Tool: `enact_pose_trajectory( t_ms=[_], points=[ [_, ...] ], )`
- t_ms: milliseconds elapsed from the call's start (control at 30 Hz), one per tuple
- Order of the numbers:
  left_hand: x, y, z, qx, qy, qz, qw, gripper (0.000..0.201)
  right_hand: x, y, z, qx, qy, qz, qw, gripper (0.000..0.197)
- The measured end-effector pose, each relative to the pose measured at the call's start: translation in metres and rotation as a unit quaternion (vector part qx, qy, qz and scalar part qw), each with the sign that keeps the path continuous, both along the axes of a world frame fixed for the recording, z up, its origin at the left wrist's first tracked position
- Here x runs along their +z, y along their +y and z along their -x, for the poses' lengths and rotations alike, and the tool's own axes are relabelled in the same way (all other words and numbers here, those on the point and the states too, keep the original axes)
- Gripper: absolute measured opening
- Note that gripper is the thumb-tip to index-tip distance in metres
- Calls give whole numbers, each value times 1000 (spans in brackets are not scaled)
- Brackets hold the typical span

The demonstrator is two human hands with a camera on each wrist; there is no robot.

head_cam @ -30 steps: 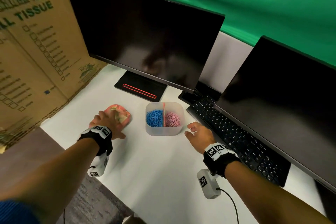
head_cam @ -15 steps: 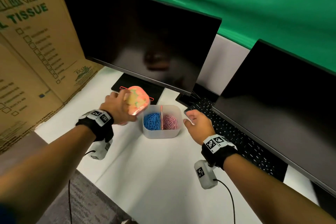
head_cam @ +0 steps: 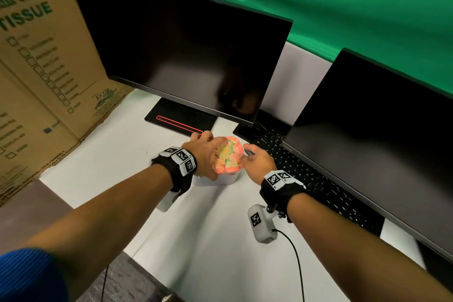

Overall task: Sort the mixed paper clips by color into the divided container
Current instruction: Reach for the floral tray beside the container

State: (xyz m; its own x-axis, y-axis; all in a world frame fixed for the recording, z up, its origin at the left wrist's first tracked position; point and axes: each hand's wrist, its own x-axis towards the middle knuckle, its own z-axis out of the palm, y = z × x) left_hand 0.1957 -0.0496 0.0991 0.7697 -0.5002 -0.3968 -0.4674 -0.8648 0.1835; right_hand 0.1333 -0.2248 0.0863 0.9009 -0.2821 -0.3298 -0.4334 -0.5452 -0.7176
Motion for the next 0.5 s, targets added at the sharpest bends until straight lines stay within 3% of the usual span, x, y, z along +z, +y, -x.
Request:
enact_pose_trajectory(
  t_ms=[500],
  points=[
    [5, 1, -8, -23, 17, -36, 999, 122, -19, 4, -1, -41, 4, -21, 999, 47]
  ],
)
